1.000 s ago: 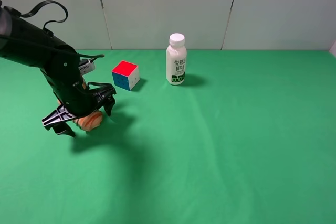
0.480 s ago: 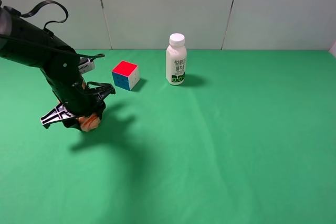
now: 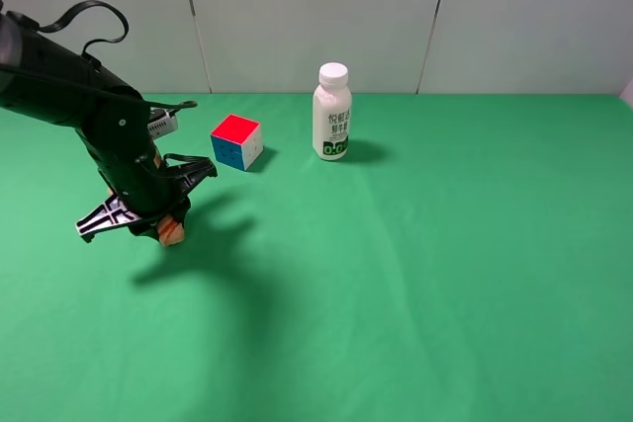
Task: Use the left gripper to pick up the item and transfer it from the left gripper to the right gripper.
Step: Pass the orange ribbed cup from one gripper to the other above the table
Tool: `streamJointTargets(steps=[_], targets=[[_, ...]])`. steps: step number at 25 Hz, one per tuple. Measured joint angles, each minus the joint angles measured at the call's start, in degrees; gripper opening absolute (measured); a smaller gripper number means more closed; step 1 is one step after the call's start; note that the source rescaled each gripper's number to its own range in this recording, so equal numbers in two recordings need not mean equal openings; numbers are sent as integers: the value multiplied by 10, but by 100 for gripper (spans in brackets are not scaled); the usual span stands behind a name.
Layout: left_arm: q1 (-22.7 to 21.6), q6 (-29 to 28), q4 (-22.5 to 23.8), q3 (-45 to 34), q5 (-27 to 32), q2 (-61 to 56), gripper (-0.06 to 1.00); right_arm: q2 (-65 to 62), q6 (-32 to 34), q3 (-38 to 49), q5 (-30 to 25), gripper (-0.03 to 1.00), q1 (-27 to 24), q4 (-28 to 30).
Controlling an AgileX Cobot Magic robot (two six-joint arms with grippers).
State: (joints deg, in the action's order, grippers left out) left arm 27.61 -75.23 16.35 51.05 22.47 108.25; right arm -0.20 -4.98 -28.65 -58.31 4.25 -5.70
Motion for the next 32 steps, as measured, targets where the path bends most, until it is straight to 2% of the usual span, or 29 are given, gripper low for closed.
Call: streamJointTargets(steps=[7, 14, 22, 27, 32], targets=[[0, -4, 0, 0, 17, -29, 9, 0, 0, 0, 0, 100, 0, 0], [0, 44, 0, 0, 57, -92, 7, 0, 0, 0, 0, 100, 0, 0], [0, 186, -45, 1, 121, -177, 5, 0, 0, 0, 0, 100, 0, 0], [0, 317, -95, 38, 197, -196, 5, 0, 0, 0, 0, 100, 0, 0], [0, 450, -135, 109, 280, -197, 4, 0, 0, 0, 0, 100, 0, 0]])
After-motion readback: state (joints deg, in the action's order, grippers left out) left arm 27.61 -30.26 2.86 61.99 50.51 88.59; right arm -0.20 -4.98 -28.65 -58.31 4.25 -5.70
